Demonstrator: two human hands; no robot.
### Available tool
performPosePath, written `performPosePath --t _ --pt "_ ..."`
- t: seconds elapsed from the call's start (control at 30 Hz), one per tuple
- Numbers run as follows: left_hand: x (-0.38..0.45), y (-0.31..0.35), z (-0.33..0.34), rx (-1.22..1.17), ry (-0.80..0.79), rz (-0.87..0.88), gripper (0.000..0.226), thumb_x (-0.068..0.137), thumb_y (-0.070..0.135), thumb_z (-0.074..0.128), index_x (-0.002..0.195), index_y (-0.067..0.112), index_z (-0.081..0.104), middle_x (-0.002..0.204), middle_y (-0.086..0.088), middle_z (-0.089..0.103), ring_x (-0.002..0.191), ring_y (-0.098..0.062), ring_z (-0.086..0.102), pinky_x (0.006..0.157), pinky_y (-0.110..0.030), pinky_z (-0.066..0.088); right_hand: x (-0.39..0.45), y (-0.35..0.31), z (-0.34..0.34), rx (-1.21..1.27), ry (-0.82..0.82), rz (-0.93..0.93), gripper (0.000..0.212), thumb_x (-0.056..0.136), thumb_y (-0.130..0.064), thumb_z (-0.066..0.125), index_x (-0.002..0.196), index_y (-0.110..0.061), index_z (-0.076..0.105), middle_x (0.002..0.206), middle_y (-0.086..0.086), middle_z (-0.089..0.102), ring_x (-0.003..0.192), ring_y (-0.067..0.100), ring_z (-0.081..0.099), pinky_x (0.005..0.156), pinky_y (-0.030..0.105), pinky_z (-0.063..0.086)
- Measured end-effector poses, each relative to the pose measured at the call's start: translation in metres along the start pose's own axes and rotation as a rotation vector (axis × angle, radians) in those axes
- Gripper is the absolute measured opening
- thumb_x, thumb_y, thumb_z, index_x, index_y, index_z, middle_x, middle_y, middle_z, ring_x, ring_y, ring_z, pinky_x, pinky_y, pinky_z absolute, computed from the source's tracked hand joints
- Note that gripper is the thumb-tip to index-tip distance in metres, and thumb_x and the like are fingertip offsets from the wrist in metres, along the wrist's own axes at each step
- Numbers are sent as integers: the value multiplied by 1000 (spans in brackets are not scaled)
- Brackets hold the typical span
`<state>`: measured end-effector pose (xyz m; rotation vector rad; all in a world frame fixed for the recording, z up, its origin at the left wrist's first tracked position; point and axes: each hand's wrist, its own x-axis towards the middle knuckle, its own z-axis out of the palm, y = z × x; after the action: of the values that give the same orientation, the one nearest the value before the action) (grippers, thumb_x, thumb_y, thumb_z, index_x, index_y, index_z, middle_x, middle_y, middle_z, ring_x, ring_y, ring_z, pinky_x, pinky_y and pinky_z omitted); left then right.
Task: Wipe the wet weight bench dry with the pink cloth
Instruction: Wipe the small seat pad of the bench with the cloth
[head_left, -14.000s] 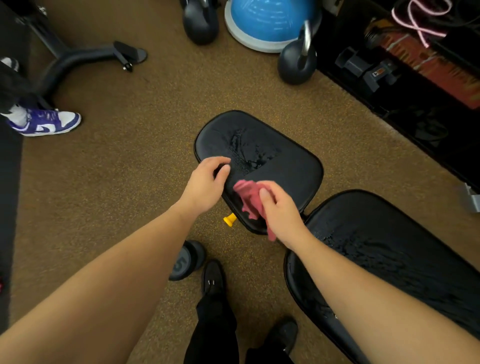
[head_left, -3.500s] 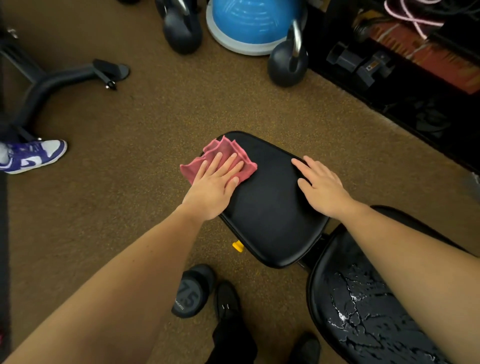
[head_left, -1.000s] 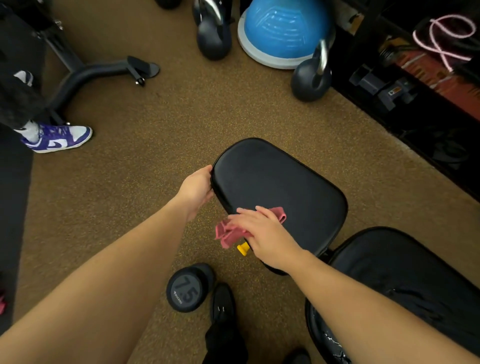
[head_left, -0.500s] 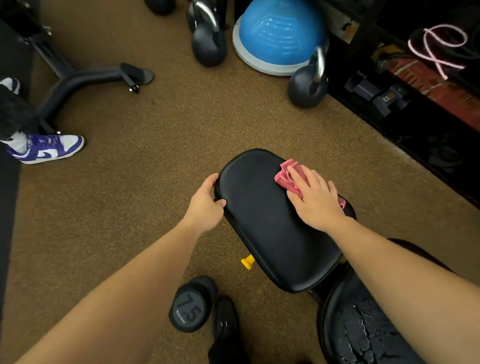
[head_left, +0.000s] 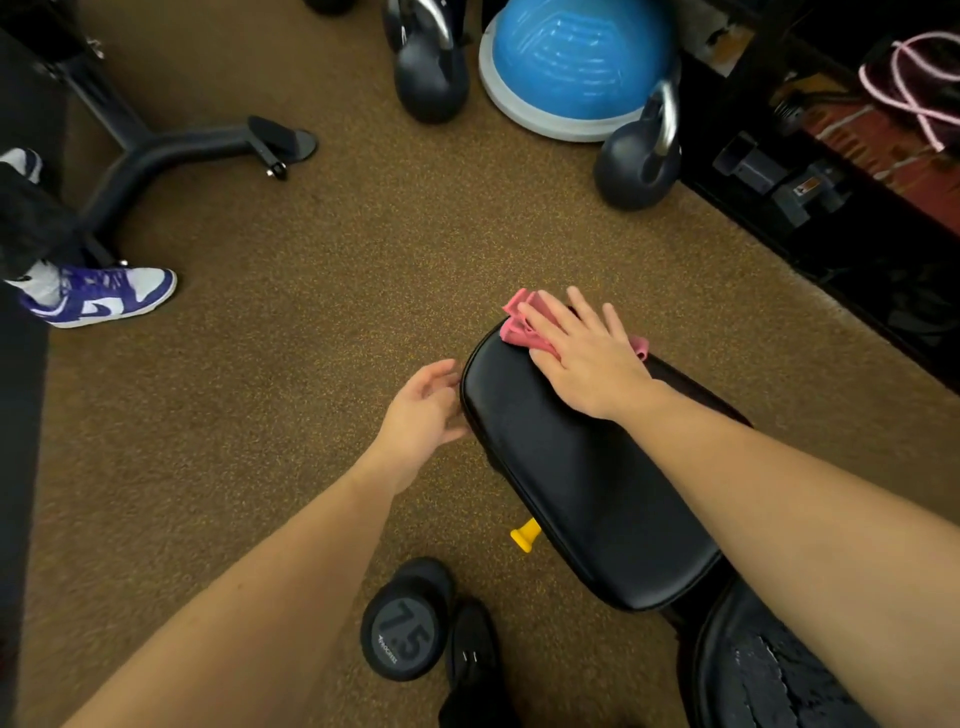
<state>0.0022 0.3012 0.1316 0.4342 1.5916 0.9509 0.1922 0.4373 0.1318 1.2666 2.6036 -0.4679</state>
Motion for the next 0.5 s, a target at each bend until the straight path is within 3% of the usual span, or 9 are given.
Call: performPosePath --t 0.1,0.27,0.33,0.4,0.5 --pt "8 5 -8 -9 71 -32 35 107 25 42 141 26 50 144 3 53 124 -22 56 103 -43 50 -3 -20 7 -51 5 -122 56 106 -50 19 160 -43 3 168 -15 -4 155 20 -14 124 56 -3" --pt "12 17 -12 82 104 13 41 106 35 39 145 26 47 142 5 53 127 -19 53 107 -42 46 -24 -40 24 -123 18 -352 57 103 -51 16 159 -43 16 168 -16 8 156 21 -7 123 58 1" --pt "13 22 -13 126 122 26 38 103 39 43 138 29 53 138 6 56 124 -19 56 108 -45 45 -34 -41 29 -121 31 -440 54 103 -51 21 157 -42 25 167 -16 15 156 22 -4 124 57 0" --pt "11 24 -13 188 128 34 31 102 37 50 131 32 57 136 6 58 119 -17 57 109 -46 44 -46 -41 32 -106 34 -527 51 103 -50 28 153 -42 35 166 -17 20 157 22 -1 124 57 -1" --pt "9 27 -5 324 77 62 42 98 25 60 140 29 55 142 9 55 126 -14 55 112 -43 42 -66 -38 38 -87 45 -632 45 102 -47 39 145 -40 49 161 -16 33 156 22 6 124 56 1"
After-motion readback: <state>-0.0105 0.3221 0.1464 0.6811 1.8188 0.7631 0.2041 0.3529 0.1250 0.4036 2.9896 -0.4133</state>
